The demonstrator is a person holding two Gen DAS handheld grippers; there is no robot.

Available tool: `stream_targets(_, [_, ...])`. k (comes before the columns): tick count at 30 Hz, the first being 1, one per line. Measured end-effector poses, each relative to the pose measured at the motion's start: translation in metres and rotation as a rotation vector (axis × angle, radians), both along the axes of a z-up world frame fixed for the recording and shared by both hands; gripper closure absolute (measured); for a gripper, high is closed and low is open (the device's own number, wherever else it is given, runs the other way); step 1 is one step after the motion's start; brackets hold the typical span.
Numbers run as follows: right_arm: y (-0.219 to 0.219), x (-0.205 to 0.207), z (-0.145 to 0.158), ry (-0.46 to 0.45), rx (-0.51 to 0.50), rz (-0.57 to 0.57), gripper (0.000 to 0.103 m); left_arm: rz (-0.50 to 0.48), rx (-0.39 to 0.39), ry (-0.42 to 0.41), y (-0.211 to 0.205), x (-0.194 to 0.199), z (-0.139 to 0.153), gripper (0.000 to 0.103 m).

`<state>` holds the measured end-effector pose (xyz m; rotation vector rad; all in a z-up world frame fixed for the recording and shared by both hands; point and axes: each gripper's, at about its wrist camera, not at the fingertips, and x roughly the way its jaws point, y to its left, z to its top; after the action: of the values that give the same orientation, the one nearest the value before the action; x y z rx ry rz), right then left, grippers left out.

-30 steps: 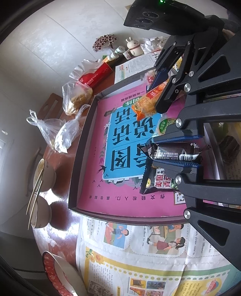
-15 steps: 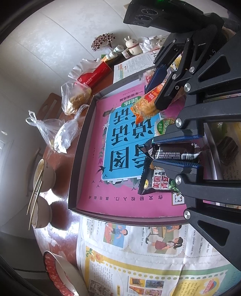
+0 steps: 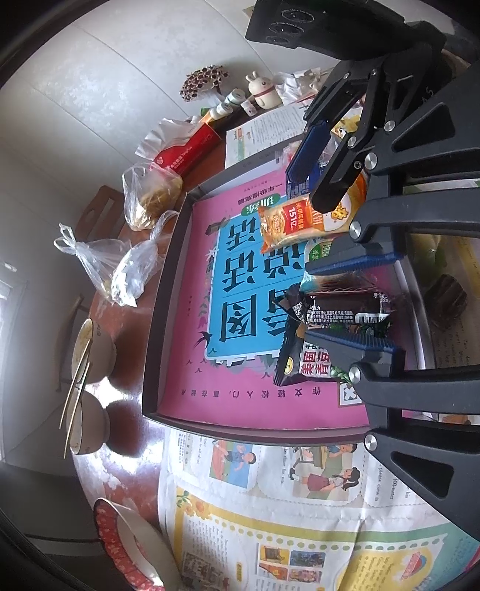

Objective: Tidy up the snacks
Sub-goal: 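Lower both snacks into the tray beside the pea bag and open both grippers, then move both grippers back toward the remaining snacks on the newspaper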

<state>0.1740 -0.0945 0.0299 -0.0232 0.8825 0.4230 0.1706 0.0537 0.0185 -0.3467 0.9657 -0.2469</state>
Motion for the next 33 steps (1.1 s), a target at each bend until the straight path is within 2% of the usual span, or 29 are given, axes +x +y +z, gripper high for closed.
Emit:
stream_targets(15, [0.000,-0.012,0.009,-0.035,0.017,0.011,0.038,0.014,0.013,-0.021,0.002,-0.013,0.011,0.049])
stream_targets(33, [-0.017,-0.032,0.024,-0.088,0.044,-0.016,0.030,0.019,0.039,-0.067,-0.002,-0.033,0.023,0.035])
